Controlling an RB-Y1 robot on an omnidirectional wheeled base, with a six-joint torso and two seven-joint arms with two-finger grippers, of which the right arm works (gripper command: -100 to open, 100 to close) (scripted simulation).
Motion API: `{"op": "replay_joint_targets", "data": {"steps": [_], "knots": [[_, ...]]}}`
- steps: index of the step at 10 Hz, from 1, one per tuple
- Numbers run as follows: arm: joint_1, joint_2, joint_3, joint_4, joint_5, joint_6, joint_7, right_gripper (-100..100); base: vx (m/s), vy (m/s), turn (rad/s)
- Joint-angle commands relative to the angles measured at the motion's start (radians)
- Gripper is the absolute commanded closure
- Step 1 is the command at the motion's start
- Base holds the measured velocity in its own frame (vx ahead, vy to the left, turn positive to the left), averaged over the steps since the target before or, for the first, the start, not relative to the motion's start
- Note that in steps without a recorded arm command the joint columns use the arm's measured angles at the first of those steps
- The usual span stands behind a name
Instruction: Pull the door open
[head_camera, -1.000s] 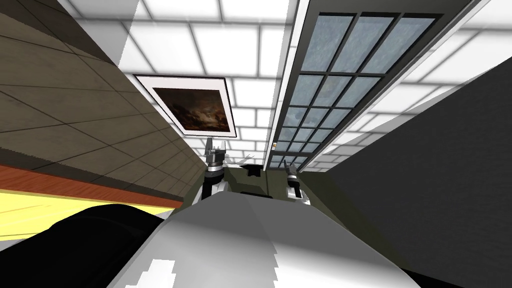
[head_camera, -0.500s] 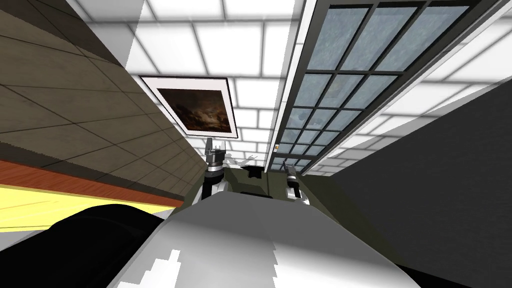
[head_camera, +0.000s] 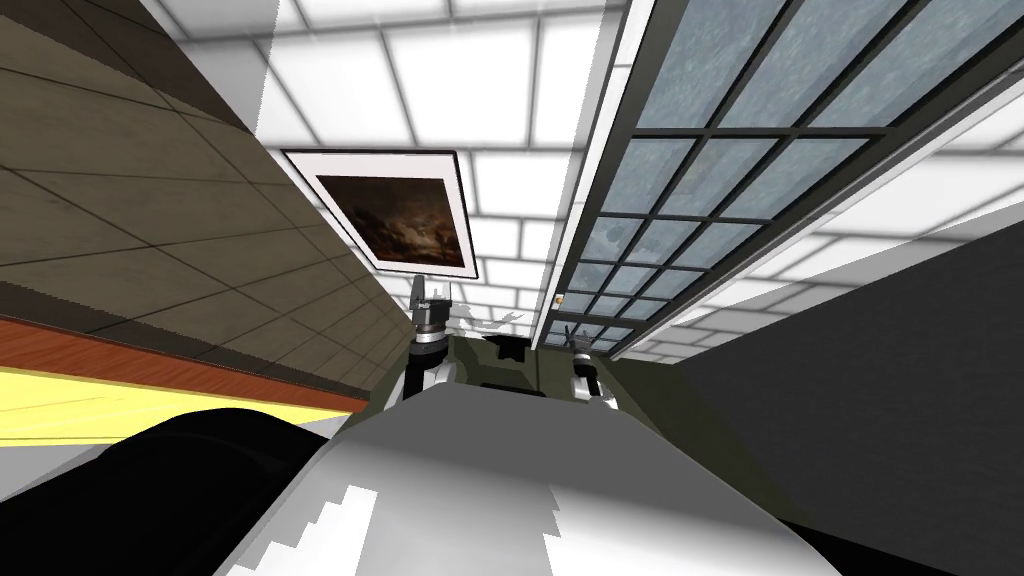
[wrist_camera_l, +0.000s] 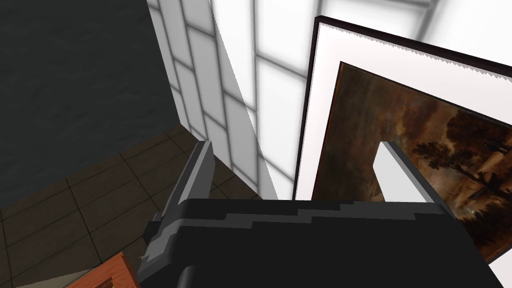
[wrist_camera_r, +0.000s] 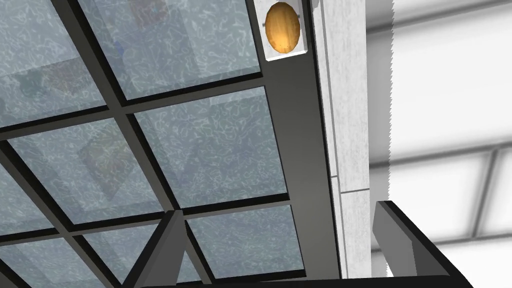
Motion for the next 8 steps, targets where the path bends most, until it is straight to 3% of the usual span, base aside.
{"op": "replay_joint_targets", "data": {"steps": [1,6,7,8], "knots": [[-0.018,-0.002,-0.005,0.041,0.000,-0.014,0.017,-100,0.058,-0.010,0.018],[-0.069,-0.006,-0.025,0.169,0.005,-0.038,0.104,-100,0.078,-0.015,0.067],[-0.087,-0.007,-0.031,0.212,0.007,-0.046,0.134,-100,0.106,-0.010,0.125],[-0.087,-0.007,-0.031,0.212,0.007,-0.046,0.134,-100,0.082,-0.013,0.034]]}}
